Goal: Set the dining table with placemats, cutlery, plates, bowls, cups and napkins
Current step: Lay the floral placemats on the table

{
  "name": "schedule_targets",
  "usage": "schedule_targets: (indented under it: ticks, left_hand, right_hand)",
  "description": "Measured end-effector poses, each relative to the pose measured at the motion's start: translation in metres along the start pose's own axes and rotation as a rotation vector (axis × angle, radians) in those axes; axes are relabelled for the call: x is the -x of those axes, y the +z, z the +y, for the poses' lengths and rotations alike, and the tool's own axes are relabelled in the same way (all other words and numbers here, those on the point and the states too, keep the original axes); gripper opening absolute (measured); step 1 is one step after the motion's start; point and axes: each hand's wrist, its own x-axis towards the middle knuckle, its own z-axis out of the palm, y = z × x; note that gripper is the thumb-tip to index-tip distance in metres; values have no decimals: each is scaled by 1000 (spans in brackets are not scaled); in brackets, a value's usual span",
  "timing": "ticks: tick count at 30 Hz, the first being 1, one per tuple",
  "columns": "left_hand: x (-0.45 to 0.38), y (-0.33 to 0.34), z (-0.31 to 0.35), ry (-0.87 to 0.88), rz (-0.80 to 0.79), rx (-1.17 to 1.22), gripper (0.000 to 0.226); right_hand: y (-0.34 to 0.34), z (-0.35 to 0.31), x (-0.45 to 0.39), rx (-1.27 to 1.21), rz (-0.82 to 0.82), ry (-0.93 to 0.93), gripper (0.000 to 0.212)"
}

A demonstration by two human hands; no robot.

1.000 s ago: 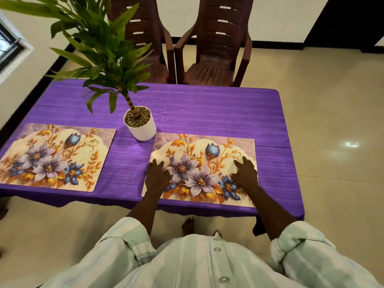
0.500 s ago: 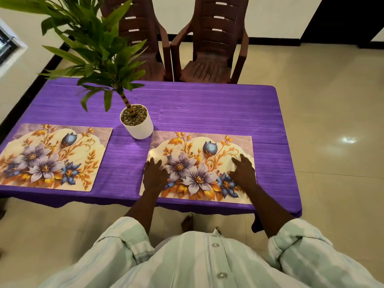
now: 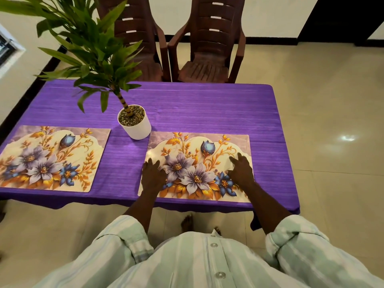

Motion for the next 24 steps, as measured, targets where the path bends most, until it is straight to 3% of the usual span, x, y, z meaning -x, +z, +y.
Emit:
schedule_targets:
  ticks: [14,18,24]
  left_hand:
    - [-3,0,1,-32,-43,-1,50]
    - [-6,-1,-3,-17,-75,-43,53]
    - [8,-5,1,-54,21,135,56]
  right_hand:
    - [-7,4,-3,25,-49,-37,69]
    - [-8,-8,3,31,82,-51,71]
    - [14,-62,22,-131,199,-146,51]
